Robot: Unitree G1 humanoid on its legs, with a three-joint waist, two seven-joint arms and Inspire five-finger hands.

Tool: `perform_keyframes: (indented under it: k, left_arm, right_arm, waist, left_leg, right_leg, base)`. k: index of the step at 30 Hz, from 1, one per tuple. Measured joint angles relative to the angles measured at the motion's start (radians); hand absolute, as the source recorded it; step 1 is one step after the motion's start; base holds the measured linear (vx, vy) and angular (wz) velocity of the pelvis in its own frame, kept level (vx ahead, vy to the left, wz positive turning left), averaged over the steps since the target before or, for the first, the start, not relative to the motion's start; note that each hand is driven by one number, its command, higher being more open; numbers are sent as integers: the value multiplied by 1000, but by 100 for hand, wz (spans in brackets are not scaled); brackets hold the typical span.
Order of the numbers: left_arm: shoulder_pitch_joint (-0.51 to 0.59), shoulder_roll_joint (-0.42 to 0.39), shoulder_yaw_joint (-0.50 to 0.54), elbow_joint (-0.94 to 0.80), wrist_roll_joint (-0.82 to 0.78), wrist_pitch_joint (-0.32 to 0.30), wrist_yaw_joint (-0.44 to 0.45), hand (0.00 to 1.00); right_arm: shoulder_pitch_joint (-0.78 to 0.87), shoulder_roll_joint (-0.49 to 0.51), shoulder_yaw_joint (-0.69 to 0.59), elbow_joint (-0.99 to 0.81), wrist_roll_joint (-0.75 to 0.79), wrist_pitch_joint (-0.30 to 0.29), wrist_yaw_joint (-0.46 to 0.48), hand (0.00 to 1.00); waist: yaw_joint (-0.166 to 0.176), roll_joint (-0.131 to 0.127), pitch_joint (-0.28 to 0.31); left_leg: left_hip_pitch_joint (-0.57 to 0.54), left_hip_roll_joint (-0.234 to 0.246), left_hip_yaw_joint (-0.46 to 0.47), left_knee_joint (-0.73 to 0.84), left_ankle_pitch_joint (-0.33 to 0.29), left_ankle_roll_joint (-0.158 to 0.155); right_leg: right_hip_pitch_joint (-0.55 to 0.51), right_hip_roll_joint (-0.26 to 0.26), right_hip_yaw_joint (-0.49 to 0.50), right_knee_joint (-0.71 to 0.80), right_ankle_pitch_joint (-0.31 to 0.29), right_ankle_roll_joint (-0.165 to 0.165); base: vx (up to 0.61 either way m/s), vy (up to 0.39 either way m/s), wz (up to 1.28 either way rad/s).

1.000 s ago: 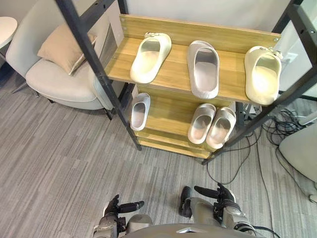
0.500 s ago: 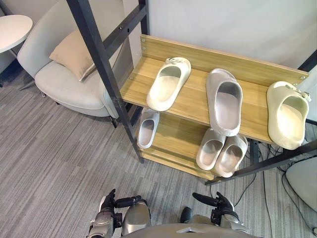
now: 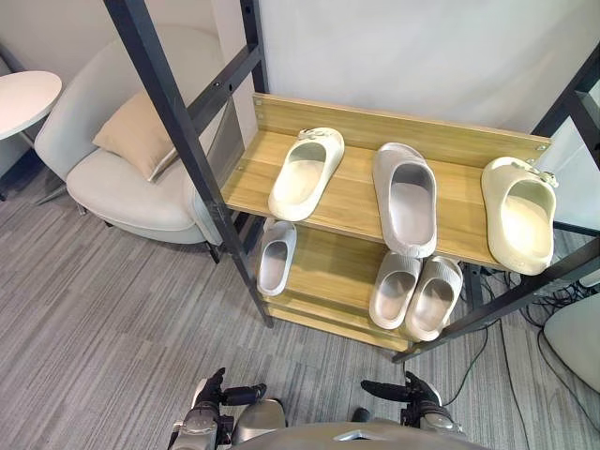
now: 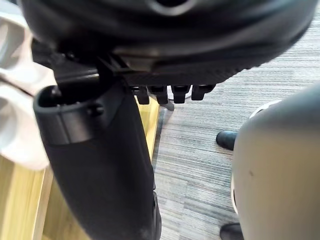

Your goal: Organize the slippers on the shoe rack

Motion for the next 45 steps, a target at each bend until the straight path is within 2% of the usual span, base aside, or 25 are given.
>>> perform_keyframes:
  k: [6,10,15,19,26,29,31,35,40,45]
  left_arm:
    - [-2,5,-14,-2,21,-15,-3,100]
    - [-2,5,-14,-4,33,-17,1,100]
    - [-1,11,-14,-6,39,-17,21,100]
    - [-2,18,-14,-9,46,-20,34,100]
    - [-1,26,-40,-9,65,-23,45,100]
    - [-1,31,-63,-9,66,-23,51,100]
    - [0,35,-85,-8,65,-23,54,100]
    - [4,35,-105,0,65,-22,56,100]
    - [15,27,-114,11,65,-21,56,100]
    - [29,21,-114,9,64,-22,58,100]
  right_arm:
    - [-39,-4,395,-82,-14,-2,60,100]
    - [-60,9,582,-212,-12,-5,111,100]
    - [-59,-9,740,-460,37,-7,174,100]
    - [-57,-81,828,-742,135,-20,237,100]
    - [-95,-227,842,-1188,319,-75,278,100]
    - [-129,-251,803,-1300,356,-86,277,100]
    - [-133,-269,724,-1427,447,-122,275,100]
    - [-135,-270,652,-1514,489,-191,245,100]
    - [-132,-259,590,-1561,464,-225,190,100]
    - [-130,-228,425,-1589,402,-246,115,100]
  waist:
    - [21,-6,-3]
    - [26,-12,-5]
    - [34,-30,-10]
    - [48,-43,-8]
    - [40,-45,-11]
    - [29,-44,-12]
    - [19,-38,-16]
    - [-3,-26,-23]
    - [-12,-5,-44]
    - [-30,8,-52]
  left_leg:
    - [-1,-9,-34,-37,30,2]
    - [2,-9,-39,-51,43,1]
    - [7,-9,-31,-53,46,2]
    - [18,-8,-9,-58,46,2]
    - [33,-4,22,-65,43,-1]
    - [33,-1,33,-60,41,-4]
    - [36,0,35,-50,36,-7]
    - [51,2,39,-49,31,-9]
    - [62,3,50,-49,29,-10]
    - [68,3,60,-49,24,-18]
  right_leg:
    - [1,2,-20,-10,4,-10]
    - [1,3,-22,-14,10,-18]
    - [0,2,-12,-17,18,-17]
    - [-4,0,14,-22,26,-16]
    - [-12,1,45,-13,33,-7]
    - [-17,2,56,-10,35,-7]
    - [-15,3,65,-9,36,-6]
    - [-5,3,72,-7,37,-7]
    - [-3,3,84,-2,37,-7]
    - [-3,3,95,-2,41,-6]
  base:
    - [-10,-19,11]
    - [-26,-8,3]
    - [-42,14,-6]
    - [-48,40,-16]
    - [-5,11,-15]
    - [2,5,-11]
    - [-2,10,-12]
    - [-22,8,-6]
    - [-25,8,-7]
    - [-15,6,-6]
